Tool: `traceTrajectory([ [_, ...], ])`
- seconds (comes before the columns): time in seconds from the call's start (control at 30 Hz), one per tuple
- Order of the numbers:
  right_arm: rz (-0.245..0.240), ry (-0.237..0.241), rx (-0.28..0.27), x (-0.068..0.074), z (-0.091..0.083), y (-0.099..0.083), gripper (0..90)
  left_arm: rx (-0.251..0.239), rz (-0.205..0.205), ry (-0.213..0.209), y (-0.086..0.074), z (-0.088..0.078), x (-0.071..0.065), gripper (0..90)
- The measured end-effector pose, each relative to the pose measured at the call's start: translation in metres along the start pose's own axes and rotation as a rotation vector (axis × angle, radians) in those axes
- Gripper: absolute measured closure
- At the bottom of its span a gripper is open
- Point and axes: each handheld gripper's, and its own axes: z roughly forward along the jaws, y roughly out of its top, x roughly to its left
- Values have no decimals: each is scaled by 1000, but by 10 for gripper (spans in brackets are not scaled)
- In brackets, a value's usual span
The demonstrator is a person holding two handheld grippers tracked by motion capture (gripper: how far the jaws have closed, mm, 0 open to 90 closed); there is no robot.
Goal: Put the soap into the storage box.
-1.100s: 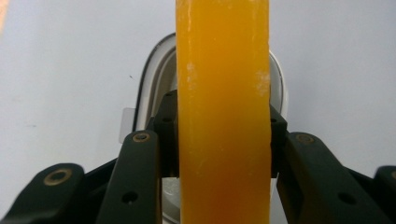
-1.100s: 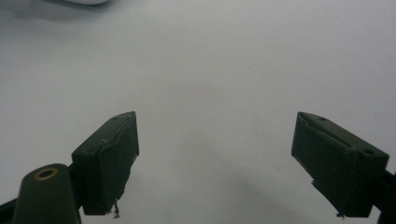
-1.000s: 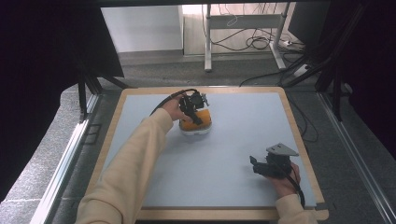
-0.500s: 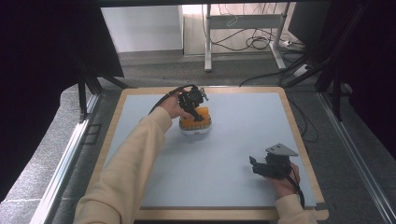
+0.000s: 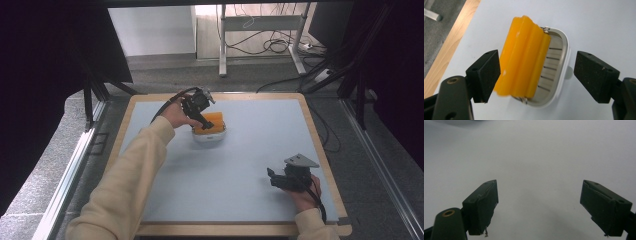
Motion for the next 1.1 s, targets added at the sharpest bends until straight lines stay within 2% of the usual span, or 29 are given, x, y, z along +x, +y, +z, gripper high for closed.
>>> traceTrajectory([
  [0.2,3,-3,-1,0,0,0,152,-61,-57,12,-23,-29,-15,210],
  [0.33,4,-9,-3,1,-2,0,152,-86,-64,26,-42,-41,-29,221],
  [0.43,4,-9,-3,2,-2,0,152,-108,-91,26,-57,-48,-39,224],
  [0.57,4,-9,0,2,-1,0,153,-124,-122,27,-80,-50,-51,223],
  [0.67,3,-10,0,2,-1,0,152,-117,-154,37,-99,-48,-58,220],
  [0.7,3,-10,0,2,-2,-1,152,-117,-154,37,-99,-48,-58,221],
  [0.73,3,-10,0,2,-2,-1,152,-131,-202,33,-112,-47,-63,221],
  [0.77,2,-10,0,2,-1,-1,152,-131,-202,33,-112,-47,-63,221],
  [0.8,3,-10,2,2,-1,-1,152,-138,-230,40,-125,-47,-69,221],
  [0.9,4,-10,3,2,-1,-1,153,-144,-249,36,-136,-48,-74,221],
  [0.97,1,-15,2,2,-1,-1,152,-134,-271,62,-151,-49,-80,221],
  [1.1,-3,-17,6,2,-1,-2,152,-130,-294,54,-170,-48,-89,222],
])
